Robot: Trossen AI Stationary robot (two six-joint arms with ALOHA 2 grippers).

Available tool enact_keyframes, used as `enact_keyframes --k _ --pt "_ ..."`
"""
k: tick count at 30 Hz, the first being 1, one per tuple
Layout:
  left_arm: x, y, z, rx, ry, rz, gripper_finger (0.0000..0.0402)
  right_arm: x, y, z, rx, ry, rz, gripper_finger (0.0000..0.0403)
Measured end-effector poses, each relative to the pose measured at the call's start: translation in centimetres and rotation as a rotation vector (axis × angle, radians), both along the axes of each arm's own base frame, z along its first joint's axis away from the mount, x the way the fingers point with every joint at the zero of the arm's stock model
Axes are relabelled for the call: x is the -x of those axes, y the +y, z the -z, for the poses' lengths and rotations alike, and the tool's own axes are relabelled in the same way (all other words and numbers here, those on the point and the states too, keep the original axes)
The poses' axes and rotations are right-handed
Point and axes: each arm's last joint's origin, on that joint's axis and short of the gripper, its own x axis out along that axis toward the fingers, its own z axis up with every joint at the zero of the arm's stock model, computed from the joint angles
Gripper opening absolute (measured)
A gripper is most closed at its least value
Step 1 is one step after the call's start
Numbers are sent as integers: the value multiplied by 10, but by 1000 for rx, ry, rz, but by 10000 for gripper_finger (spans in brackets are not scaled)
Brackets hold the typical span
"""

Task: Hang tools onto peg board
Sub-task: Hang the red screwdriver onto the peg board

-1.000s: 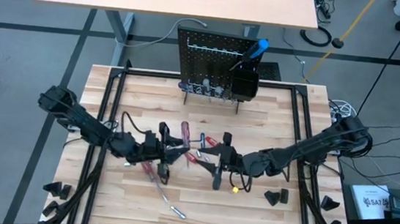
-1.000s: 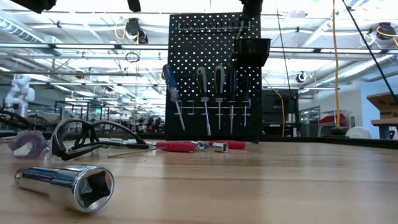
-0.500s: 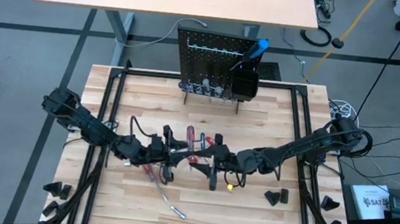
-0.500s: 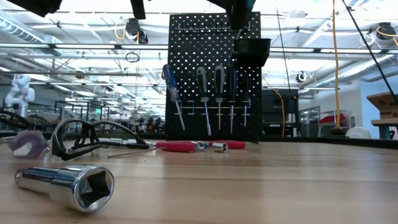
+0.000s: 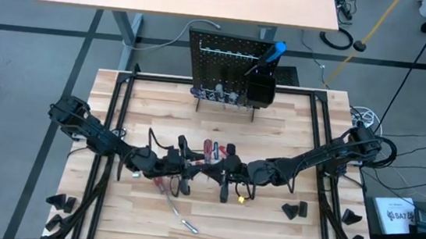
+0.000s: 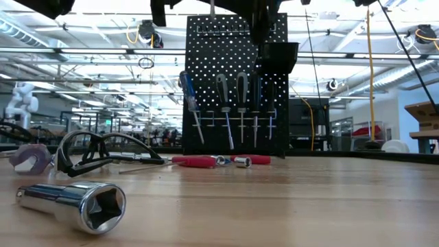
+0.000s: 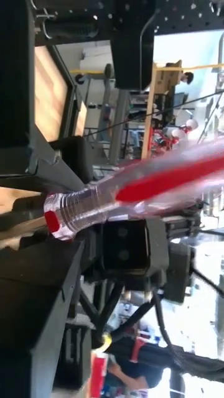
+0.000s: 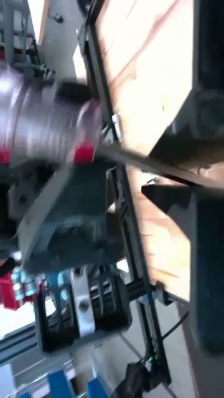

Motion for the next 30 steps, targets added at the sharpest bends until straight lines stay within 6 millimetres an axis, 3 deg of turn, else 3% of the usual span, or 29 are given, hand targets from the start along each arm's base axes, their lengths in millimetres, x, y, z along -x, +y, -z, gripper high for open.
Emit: enact_keyframes --k 11,23,30 --pt "-1 -1 3 -21 27 7 144 5 -2 5 15 115 10 4" --pt "-1 2 0 -19 4 4 146 10 -3 3 26 170 -60 4" --pt "-1 2 -1 -14 -5 9 87 9 -4 3 30 168 -68 4"
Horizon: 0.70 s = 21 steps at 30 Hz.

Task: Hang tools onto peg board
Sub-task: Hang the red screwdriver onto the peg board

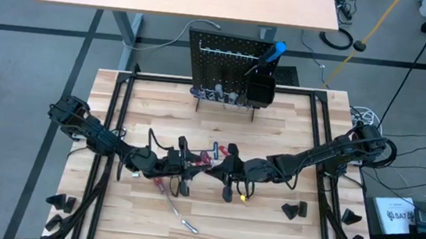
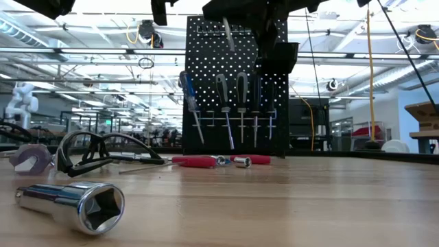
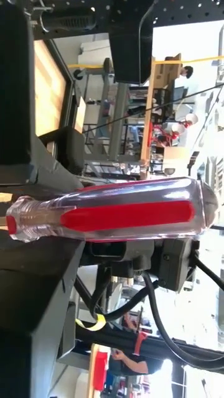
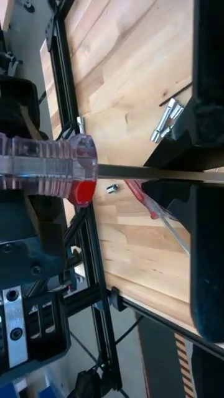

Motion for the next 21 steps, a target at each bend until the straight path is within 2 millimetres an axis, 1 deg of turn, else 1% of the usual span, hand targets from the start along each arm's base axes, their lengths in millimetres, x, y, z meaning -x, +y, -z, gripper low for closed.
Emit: enact_keyframes --k 3,9,11,18,21 --pt "0 -1 0 -13 0 21 87 0 0 0 -5 0 -14 15" --pt "0 -2 0 -33 6 21 87 0 1 0 16 0 -25 62" --pt "1 -3 1 -38 14 5 87 2 0 -3 28 4 -28 74" --pt "10 -4 -8 -62 56 -56 87 24 -7 -24 13 69 5 104" --pt "14 -3 -14 -67 71 -57 87 34 -7 -29 19 108 43 118"
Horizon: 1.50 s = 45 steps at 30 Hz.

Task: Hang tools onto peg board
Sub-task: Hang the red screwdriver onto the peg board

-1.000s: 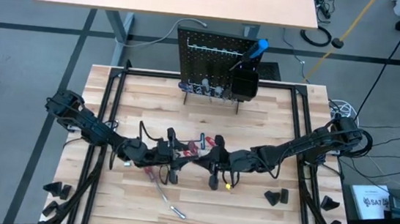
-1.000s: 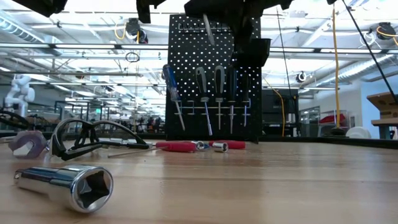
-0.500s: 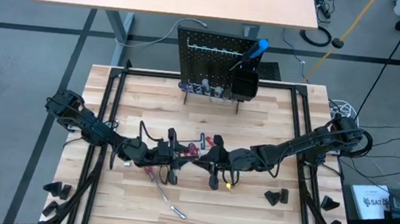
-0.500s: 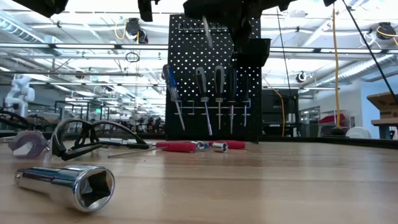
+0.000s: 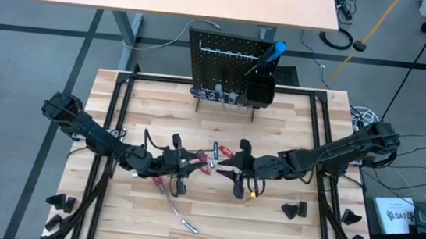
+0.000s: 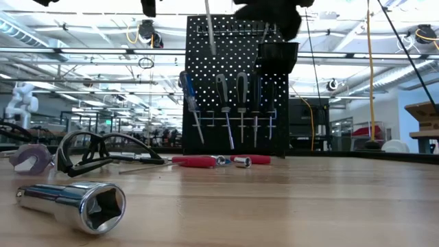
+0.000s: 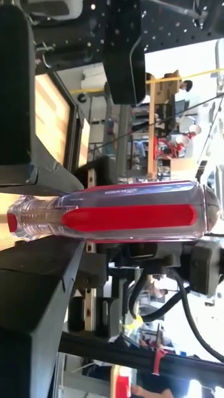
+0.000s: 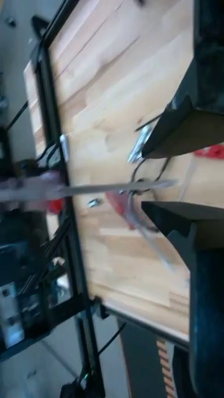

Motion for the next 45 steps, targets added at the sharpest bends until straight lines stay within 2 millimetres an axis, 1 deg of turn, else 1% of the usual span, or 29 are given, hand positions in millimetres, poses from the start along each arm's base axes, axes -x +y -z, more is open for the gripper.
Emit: enact_keyframes --k 5,9,11,15,18,21,24,28,30,32,35,39,45 --pt "9 2 -8 -1 38 -44 87 12 1 -1 -4 66 33 150" --pt "16 5 -12 2 62 -142 87 17 2 -3 -13 82 37 178" --pt "19 7 -16 13 57 -192 87 20 1 -4 -6 91 70 189" --pt "24 12 -25 52 17 -266 87 27 -2 1 34 153 169 199" --pt "23 24 -30 83 -18 -343 87 31 -5 6 39 194 240 198" --pt "17 43 -32 98 -53 -388 87 33 -6 9 32 219 282 195" --pt "6 74 -30 137 -81 -391 87 33 -6 9 25 215 288 195" --pt "-9 111 -15 137 -62 -430 86 33 -6 9 26 215 288 195" --pt "-15 125 -8 143 -69 -475 86 33 -6 9 34 214 292 195" --pt "-20 135 -1 144 -93 -513 87 33 -7 9 52 212 309 195" --pt "-26 144 8 142 -123 -605 86 33 -8 9 80 215 318 194" --pt "-33 150 20 95 -105 -732 86 34 -8 10 95 226 315 194" --pt "-61 146 21 -61 -15 -750 86 37 -11 13 162 249 375 193"
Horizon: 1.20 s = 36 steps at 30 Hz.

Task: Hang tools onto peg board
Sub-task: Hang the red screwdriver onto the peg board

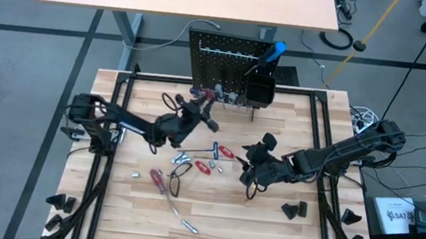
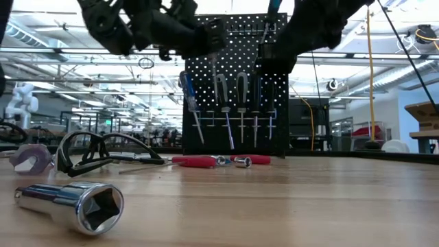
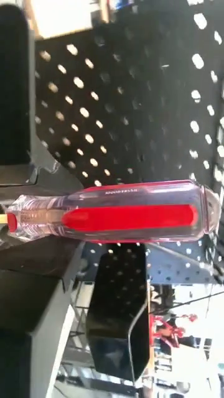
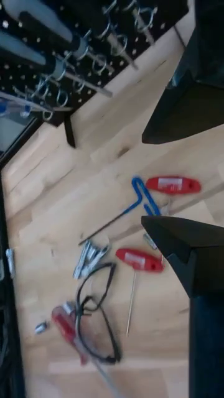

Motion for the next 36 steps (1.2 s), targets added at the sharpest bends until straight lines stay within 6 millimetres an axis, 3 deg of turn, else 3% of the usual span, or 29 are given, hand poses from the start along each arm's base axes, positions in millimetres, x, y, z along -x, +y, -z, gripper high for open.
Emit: enact_keyframes --k 4,16,29,36 --pt "-7 6 -2 -7 -38 -25 86 3 0 2 2 29 5 192" --pt "-5 43 8 15 -54 -115 86 9 -3 8 1 84 60 192" --pt "-4 50 9 -19 -2 -114 86 8 -3 7 -1 67 67 192" --pt "-8 58 26 0 38 -108 86 8 -3 7 -2 67 67 192"
